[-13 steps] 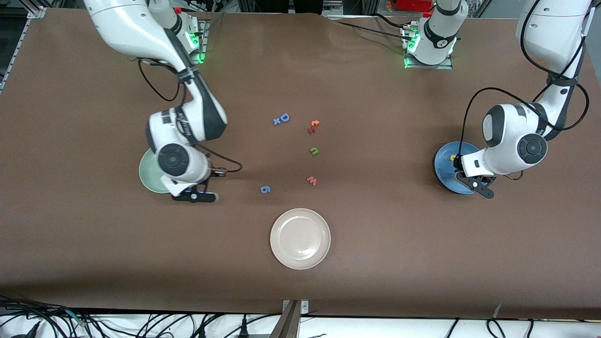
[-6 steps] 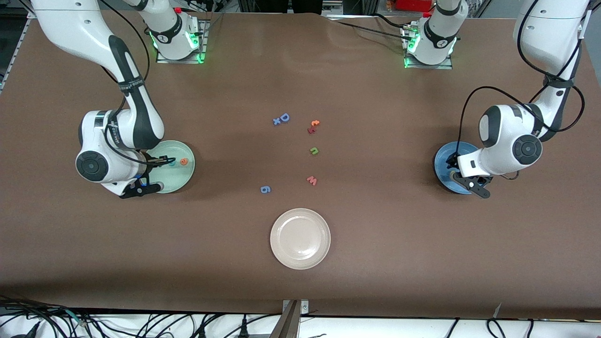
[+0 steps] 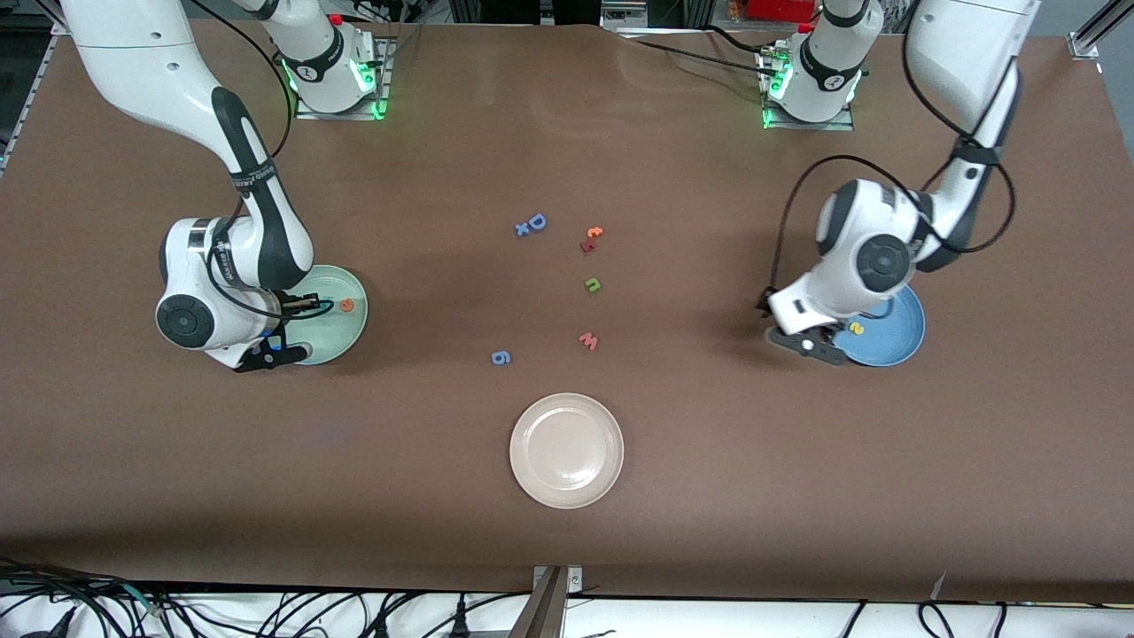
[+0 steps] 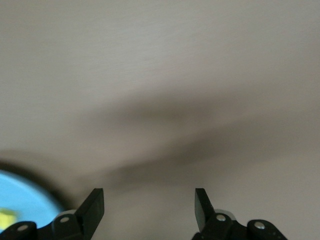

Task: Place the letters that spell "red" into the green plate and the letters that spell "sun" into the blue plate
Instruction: 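Drop the l on the green plate while the left gripper reaches the green u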

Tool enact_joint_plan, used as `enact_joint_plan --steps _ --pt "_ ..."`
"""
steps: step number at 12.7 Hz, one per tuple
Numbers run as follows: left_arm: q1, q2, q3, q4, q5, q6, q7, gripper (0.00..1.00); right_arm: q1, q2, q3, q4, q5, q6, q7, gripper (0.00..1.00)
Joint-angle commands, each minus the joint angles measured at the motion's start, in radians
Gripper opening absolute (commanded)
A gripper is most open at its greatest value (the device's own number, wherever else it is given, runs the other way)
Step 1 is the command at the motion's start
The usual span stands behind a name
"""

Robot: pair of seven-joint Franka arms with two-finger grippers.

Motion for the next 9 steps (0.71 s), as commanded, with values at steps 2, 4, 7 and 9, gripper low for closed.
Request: enact_joint_plan --steps 2,4,7,9 --pt "-0.093 -0.016 -0.023 0.013 -0.016 -0.027 -0.277 0.82 -0.017 0.006 0.007 -0.001 0.002 0.019 -0.014 0.2" --pt "-0.164 -0.011 -0.035 0.026 -0.016 -0.027 -0.477 0.82 -0.026 0.013 0.007 0.004 0.002 0.028 -0.014 1.0" --pt "-0.238 0.044 -0.046 0.118 -0.016 -0.027 -0.787 0.82 -0.018 0.006 0.008 0.018 0.002 0.015 -0.012 1.0" --pt "-0.291 0.079 -0.044 0.163 -0.016 -0.027 -0.976 0.8 -0.012 -0.019 0.014 0.039 0.002 -0.014 -0.003 1.0"
